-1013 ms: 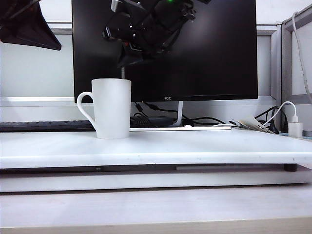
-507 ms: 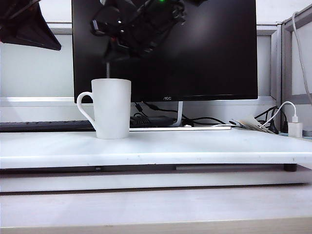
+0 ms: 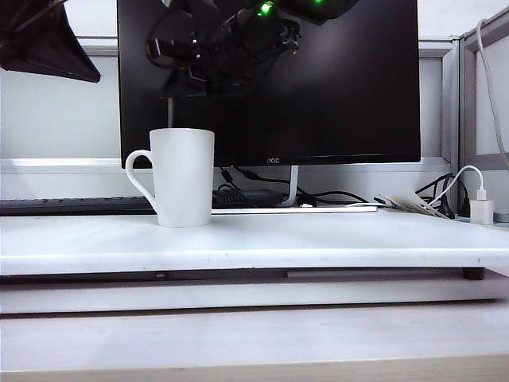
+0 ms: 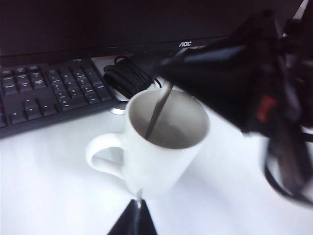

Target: Pick up a spoon and stir the liquid in the cup.

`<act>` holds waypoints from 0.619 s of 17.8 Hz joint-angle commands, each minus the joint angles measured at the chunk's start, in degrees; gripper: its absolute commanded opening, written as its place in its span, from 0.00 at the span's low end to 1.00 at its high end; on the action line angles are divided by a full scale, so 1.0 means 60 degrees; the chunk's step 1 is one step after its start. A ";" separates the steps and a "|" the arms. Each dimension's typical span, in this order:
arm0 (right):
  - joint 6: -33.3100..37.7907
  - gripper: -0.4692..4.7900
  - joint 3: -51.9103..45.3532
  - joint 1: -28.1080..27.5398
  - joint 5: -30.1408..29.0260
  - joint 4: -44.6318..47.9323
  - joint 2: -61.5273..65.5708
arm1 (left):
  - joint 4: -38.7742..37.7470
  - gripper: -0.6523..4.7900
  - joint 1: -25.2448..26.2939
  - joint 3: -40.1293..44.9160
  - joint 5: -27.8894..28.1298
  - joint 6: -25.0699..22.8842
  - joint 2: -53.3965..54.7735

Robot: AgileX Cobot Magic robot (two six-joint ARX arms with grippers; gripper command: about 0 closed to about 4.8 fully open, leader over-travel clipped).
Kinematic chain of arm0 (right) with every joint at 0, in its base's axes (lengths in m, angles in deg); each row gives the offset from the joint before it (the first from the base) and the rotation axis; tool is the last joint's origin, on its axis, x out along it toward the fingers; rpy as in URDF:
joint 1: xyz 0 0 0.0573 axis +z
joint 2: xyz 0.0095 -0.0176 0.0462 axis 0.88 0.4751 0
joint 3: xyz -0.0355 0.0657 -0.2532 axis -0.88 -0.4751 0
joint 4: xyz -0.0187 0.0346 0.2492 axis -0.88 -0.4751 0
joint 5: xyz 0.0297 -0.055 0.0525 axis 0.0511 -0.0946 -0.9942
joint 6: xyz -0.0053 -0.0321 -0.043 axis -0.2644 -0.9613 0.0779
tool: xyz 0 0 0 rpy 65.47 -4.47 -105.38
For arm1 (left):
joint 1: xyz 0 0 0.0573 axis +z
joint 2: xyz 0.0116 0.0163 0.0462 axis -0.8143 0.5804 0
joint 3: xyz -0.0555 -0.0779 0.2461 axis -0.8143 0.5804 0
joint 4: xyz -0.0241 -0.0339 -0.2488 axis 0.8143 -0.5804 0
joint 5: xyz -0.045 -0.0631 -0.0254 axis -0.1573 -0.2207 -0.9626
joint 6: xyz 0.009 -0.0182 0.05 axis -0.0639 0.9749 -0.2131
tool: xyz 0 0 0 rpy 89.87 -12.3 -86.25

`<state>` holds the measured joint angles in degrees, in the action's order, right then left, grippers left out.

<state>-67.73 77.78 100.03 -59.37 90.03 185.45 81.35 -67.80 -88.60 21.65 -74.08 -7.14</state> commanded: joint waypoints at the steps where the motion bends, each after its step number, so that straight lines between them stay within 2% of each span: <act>1: 0.0033 0.08 0.0033 -0.0175 -0.0397 -0.1687 -0.0466 | 0.0069 0.11 0.0011 -0.0033 -0.0076 -0.0029 -0.0022; 3: -0.0248 0.07 0.0033 -0.0415 0.0678 -0.1967 -0.0576 | 0.0062 0.11 0.0011 -0.0033 -0.0076 -0.0029 -0.0022; 4: -0.0317 0.08 0.0033 -0.0426 0.1231 -0.1723 -0.0568 | 0.0062 0.11 0.0011 -0.0033 -0.0076 -0.0029 -0.0022; 5: -0.0452 0.08 0.0033 -0.0426 0.1381 -0.1147 -0.0492 | 0.0062 0.11 0.0011 -0.0033 -0.0084 -0.0029 -0.0022; 7: -0.0284 0.08 0.0033 -0.0364 0.0889 0.0098 -0.0266 | 0.0062 0.11 0.0011 -0.0033 -0.0080 -0.0029 -0.0022; 8: -0.0040 0.08 0.0033 -0.0350 0.0237 0.0729 -0.0157 | 0.0055 0.11 0.0015 -0.0033 -0.0076 -0.0033 -0.0025; 11: 0.0630 0.08 0.0033 -0.0273 -0.0750 0.0189 -0.0237 | 0.0102 0.11 0.0011 -0.0033 -0.0069 -0.0033 -0.0022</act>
<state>-65.11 77.78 98.19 -60.90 92.52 184.75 81.33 -67.80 -88.60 21.46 -74.08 -7.12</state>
